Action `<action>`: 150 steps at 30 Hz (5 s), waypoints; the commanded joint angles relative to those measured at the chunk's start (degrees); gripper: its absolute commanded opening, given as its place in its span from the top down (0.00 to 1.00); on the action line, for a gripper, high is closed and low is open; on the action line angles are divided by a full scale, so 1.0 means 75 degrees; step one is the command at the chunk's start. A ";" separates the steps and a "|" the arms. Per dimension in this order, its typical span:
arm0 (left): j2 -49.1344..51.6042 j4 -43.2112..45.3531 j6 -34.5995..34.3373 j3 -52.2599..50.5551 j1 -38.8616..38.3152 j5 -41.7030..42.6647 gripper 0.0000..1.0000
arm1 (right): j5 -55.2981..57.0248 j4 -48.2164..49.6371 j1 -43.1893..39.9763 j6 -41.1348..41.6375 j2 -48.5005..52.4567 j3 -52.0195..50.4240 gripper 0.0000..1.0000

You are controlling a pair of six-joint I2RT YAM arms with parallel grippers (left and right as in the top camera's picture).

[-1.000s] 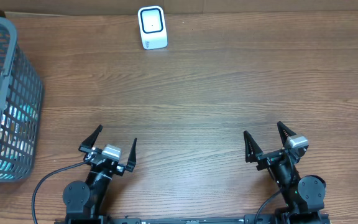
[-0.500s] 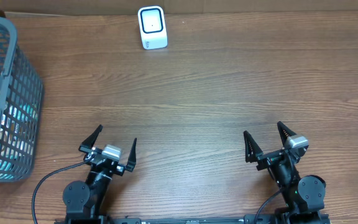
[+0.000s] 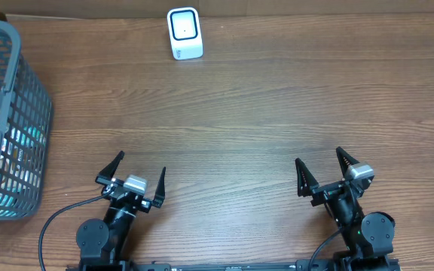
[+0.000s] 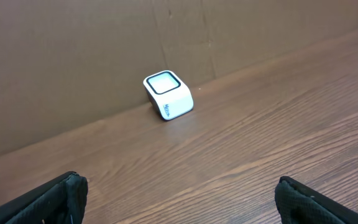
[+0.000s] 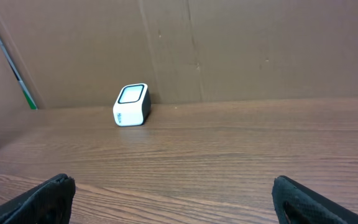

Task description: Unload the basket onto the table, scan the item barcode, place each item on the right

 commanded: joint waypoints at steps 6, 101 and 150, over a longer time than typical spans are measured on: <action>-0.0076 0.0029 0.0061 -0.0044 0.0041 -0.0023 0.01 | 0.0050 0.0020 0.0044 0.0003 -0.0061 -0.0082 0.00; -0.0076 0.0023 -0.0306 -0.0044 0.0041 -0.0006 0.00 | 0.0050 0.0023 0.0044 0.0003 -0.0061 -0.0082 0.00; 1.0748 -0.9072 -0.2008 1.3382 0.0044 0.1049 0.00 | 0.0047 0.0023 0.0044 0.0003 -0.0061 -0.0082 0.00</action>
